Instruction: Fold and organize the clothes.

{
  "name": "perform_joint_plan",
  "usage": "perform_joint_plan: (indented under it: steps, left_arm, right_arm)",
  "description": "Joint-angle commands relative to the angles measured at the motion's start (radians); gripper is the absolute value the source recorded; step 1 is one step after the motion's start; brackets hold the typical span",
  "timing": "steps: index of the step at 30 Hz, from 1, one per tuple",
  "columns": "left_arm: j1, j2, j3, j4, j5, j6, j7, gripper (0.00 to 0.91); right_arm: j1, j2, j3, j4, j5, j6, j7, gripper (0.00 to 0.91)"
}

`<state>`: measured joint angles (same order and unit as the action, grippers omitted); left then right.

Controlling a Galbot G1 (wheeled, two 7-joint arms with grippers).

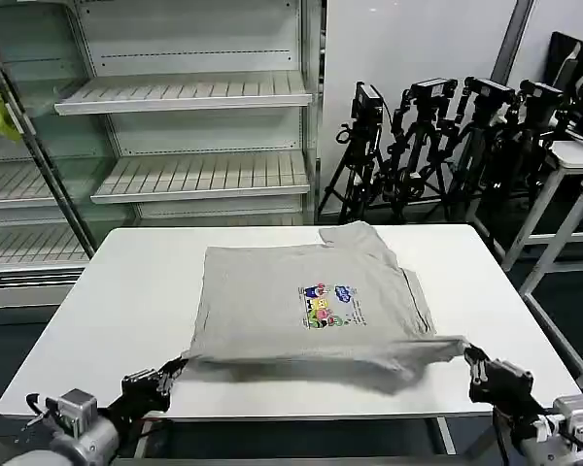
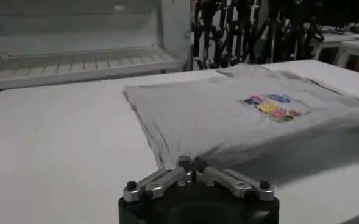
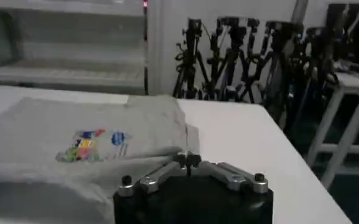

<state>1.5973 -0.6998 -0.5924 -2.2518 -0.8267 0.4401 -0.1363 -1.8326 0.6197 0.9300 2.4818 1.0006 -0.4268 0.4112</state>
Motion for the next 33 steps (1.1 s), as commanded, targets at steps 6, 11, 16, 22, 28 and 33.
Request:
perform_joint_plan:
  steps: [6,11,16,22,28,33]
  left_arm:
    - [-0.418,0.033,0.279,0.234,-0.028,-0.010,0.005,0.050]
    - [-0.479,0.036,0.341,0.287,-0.028,-0.014,0.007,0.050]
    - [-0.565,0.031,0.403,0.335,-0.024,-0.018,0.007,0.050]
    - [-0.634,0.024,0.451,0.381,-0.019,-0.019,0.010,0.050]
    - [-0.662,0.019,0.459,0.423,-0.008,-0.027,0.015,0.050]
    - [-0.672,0.019,0.452,0.439,0.000,-0.031,0.016,0.050]
  right_arm:
    - [0.291,-0.192,-0.219,-0.267,0.019,0.005,-0.040,0.000]
    - [0.462,-0.213,-0.365,-0.355,0.017,0.010,-0.057,0.000]
    - [0.649,-0.207,-0.571,-0.422,0.001,0.026,-0.074,0.000]
    - [0.844,-0.175,-0.758,-0.483,-0.033,0.049,-0.083,0.000]
    - [0.986,-0.139,-0.891,-0.525,-0.050,0.077,-0.069,0.000]
    - [1.034,-0.115,-0.942,-0.547,-0.061,0.092,-0.064,0.000]
